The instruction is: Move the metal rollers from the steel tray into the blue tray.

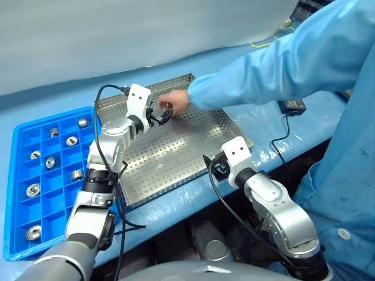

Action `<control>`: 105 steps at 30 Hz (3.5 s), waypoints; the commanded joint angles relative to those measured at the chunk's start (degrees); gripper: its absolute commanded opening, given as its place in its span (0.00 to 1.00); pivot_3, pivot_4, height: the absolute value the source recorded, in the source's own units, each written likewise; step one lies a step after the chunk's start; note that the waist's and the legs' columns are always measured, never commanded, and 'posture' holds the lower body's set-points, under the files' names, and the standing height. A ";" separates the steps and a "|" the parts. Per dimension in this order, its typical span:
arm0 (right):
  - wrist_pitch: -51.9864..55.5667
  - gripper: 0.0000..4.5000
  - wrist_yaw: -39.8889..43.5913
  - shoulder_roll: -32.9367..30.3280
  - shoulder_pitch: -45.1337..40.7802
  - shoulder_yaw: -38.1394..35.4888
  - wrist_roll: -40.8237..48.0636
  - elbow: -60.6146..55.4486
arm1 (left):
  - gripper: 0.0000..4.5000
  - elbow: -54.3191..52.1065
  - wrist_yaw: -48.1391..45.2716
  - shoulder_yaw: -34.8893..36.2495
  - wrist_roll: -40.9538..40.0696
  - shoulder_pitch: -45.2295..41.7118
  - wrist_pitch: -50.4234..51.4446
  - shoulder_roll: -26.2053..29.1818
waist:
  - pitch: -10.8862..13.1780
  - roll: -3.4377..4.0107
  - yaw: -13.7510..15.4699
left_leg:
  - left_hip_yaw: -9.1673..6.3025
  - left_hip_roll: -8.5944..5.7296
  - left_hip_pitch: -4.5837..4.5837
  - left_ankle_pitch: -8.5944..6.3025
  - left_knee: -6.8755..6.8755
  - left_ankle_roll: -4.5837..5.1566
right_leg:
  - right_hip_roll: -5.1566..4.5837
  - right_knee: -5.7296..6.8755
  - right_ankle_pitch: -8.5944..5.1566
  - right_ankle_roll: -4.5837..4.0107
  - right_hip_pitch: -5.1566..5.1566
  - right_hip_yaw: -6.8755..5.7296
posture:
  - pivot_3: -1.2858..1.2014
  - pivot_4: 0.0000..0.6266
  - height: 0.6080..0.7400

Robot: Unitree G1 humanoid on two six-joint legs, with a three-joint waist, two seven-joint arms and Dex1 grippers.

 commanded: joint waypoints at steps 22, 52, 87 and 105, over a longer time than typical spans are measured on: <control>-1.33 0.87 -0.80 1.63 1.74 -1.04 -0.51 -3.35 | 0.99 1.94 -9.27 -10.60 2.12 2.68 -0.36 4.11 | -0.01 0.02 -0.40 | 0.03 -0.01 0.02 -0.01 0.02 0.03 | -0.01 0.00 0.01 0.01 0.00 0.05 | 0.34 0.24 1.00; -1.52 0.87 1.54 3.57 1.74 -4.70 4.23 -3.92 | 0.40 5.03 -8.52 -8.13 2.97 4.45 -2.96 2.63 | -0.05 0.01 -2.46 | 0.13 -0.03 0.06 0.03 0.03 0.13 | -0.07 0.01 0.07 0.11 0.03 0.13 | 0.34 0.24 1.00; -7.78 0.87 22.92 -0.80 -12.31 -1.43 22.73 8.61 | 0.40 -46.14 21.31 21.41 -3.49 33.20 24.01 -0.30 | -0.10 -0.33 19.74 | 0.11 -0.06 0.00 -0.02 0.22 0.20 | -0.15 -0.09 0.05 -0.60 0.06 -0.05 | 0.54 0.24 1.00; -8.31 0.87 19.91 -1.34 -11.95 -1.24 21.23 8.85 | 0.92 -45.74 18.53 17.89 -6.41 34.71 19.41 -2.32 | -0.12 -0.35 19.59 | 0.16 0.02 0.02 -0.01 0.26 0.18 | -0.08 -0.07 0.08 -0.75 0.05 -0.07 | 0.52 0.24 1.00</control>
